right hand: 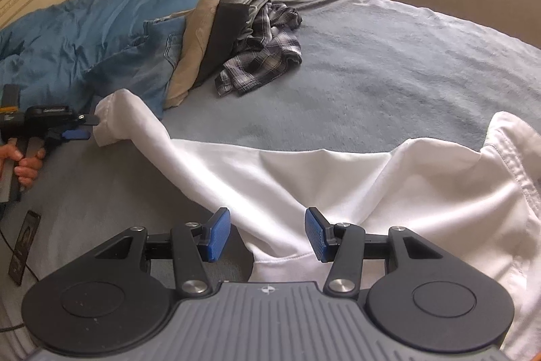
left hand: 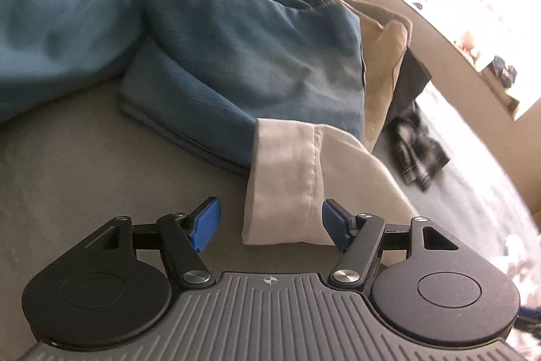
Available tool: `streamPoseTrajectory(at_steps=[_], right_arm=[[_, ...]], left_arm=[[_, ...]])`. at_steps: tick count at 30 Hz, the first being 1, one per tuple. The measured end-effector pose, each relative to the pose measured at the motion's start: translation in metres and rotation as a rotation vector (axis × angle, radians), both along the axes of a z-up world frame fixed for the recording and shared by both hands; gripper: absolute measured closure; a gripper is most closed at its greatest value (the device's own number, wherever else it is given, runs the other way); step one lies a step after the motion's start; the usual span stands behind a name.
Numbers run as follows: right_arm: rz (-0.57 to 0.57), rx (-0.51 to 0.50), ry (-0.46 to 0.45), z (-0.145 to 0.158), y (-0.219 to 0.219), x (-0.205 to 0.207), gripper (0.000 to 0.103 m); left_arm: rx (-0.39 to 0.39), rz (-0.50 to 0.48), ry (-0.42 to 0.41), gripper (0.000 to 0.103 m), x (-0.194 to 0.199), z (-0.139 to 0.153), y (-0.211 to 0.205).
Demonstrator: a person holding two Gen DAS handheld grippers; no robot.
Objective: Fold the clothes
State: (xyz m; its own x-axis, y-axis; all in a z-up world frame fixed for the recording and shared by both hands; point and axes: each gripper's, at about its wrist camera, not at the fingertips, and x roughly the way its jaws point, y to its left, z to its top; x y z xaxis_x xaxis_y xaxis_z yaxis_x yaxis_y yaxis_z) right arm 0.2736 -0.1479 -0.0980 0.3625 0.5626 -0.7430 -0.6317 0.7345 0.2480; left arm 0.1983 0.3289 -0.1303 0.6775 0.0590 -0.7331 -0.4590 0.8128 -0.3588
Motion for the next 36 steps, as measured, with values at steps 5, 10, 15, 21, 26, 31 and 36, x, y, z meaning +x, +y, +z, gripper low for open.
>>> streamPoseTrajectory(at_steps=[5,10,15,21,26,31,36], right_arm=[[-0.019,-0.012,0.003,0.001,-0.005,-0.002,0.051],[-0.034,-0.044,-0.008,0.001,-0.012,-0.004,0.051],[-0.058,-0.039,-0.016,0.003,-0.025,-0.003,0.051],[-0.075,-0.01,-0.001,0.0,-0.035,0.0,0.051],[-0.069,-0.006,-0.002,-0.001,-0.036,-0.001,0.051],[-0.073,-0.027,-0.014,0.002,-0.04,-0.004,0.051],[-0.116,-0.04,0.0,0.004,-0.057,-0.003,0.051]], left_arm=[[0.017,-0.032,0.002,0.082,0.01,-0.01,-0.014],[-0.014,-0.017,0.017,0.101,0.003,0.019,-0.026],[-0.103,0.009,-0.045,0.102,-0.025,0.094,-0.026],[-0.015,-0.031,0.081,0.102,-0.044,0.125,-0.025],[0.005,0.003,0.262,0.102,-0.048,0.084,-0.016],[0.003,0.032,0.379,0.092,-0.052,0.047,-0.009],[0.001,0.061,0.496,0.07,-0.056,0.01,-0.002]])
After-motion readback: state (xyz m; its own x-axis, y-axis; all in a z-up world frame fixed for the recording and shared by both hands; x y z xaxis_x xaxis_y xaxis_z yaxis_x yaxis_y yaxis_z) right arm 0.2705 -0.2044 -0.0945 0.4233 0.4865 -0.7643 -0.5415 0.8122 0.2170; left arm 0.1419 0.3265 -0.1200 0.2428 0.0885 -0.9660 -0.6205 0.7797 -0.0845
